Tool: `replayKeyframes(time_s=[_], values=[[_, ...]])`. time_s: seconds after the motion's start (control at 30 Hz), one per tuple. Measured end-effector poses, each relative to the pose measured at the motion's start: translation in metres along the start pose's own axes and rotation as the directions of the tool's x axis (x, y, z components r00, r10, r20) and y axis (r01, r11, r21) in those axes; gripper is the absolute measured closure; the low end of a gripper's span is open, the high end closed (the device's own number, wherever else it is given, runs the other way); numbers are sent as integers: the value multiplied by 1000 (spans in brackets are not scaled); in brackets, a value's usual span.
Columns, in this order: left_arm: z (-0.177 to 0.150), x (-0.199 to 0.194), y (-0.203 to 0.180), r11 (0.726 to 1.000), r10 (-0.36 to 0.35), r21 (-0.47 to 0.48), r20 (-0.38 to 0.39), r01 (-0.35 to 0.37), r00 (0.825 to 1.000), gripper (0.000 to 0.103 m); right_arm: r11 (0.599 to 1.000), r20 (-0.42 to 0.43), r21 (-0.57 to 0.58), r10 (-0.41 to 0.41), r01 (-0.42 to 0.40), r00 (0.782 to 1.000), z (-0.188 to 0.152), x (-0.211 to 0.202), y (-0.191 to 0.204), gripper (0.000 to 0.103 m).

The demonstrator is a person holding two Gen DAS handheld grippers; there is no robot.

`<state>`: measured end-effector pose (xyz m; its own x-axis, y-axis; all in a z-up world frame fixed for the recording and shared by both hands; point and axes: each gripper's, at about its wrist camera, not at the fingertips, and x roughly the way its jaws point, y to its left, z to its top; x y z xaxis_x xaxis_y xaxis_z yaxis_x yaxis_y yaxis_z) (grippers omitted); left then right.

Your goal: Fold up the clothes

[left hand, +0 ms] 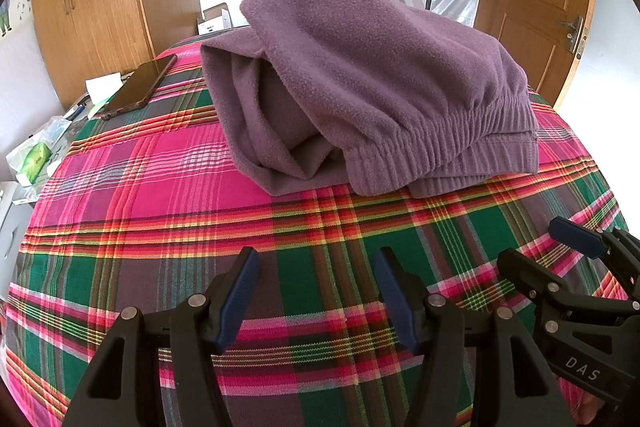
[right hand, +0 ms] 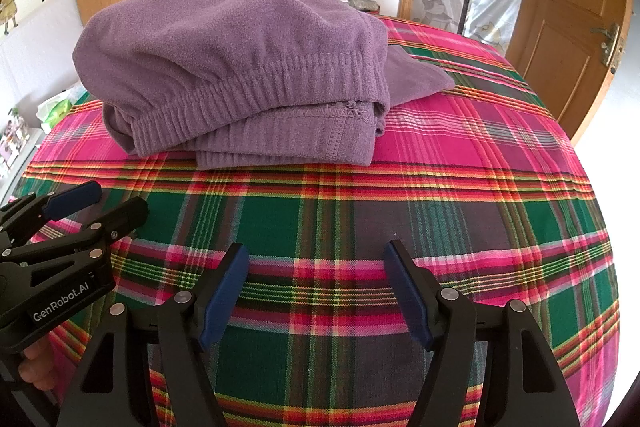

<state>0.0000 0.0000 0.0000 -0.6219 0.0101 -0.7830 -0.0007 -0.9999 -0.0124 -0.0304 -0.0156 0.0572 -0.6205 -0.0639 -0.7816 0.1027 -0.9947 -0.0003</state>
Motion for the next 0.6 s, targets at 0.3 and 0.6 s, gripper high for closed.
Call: replayKeyframes(time_s=[0.3, 0.6], values=[[0, 0, 0, 1000, 0, 0, 0, 0, 1000, 42, 1000, 0, -1, 0, 0, 1000, 0, 0, 0, 31], [0, 1, 1, 1000, 3, 2, 0, -3, 1000, 42, 1000, 0, -1, 0, 0, 1000, 0, 0, 0, 31]])
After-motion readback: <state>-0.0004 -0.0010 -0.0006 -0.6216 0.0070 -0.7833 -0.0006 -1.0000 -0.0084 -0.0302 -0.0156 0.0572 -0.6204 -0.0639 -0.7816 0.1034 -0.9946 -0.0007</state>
